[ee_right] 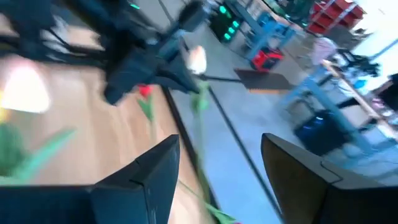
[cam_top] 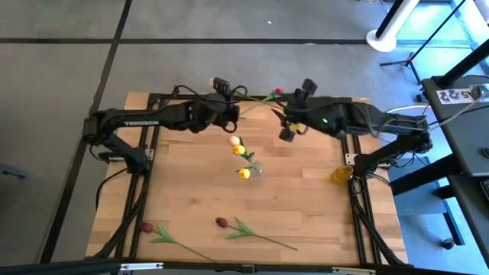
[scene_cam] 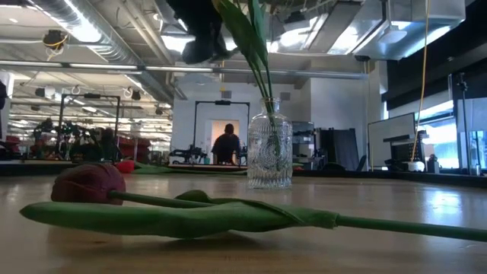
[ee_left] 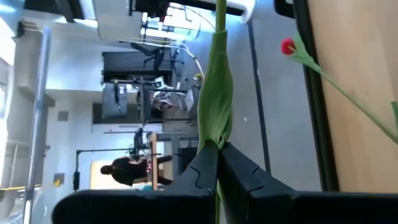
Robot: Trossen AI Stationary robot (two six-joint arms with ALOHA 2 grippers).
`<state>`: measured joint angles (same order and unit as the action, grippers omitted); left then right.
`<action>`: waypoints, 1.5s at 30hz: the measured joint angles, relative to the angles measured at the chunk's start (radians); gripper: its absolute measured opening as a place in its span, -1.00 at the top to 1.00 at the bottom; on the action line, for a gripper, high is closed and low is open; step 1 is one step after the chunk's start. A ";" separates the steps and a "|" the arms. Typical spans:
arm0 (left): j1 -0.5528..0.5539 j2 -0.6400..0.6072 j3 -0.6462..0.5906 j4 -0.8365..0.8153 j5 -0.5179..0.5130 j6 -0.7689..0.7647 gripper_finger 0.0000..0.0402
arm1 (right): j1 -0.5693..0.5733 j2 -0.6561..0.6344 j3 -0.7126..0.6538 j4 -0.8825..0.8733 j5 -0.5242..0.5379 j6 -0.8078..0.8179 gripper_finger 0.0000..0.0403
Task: Sort flowers into vase by color
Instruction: Put the pink tulip into the transparent vase
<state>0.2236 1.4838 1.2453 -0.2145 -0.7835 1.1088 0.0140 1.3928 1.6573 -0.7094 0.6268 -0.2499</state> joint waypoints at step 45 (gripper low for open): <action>-0.084 -0.098 0.000 0.008 0.174 -0.236 0.35 | -0.343 0.287 0.000 0.145 -0.682 0.562 0.96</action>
<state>0.1394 1.3863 1.2453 -0.2064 -0.6095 0.8731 -0.3286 1.6798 1.6573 -0.5645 -0.0551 0.3124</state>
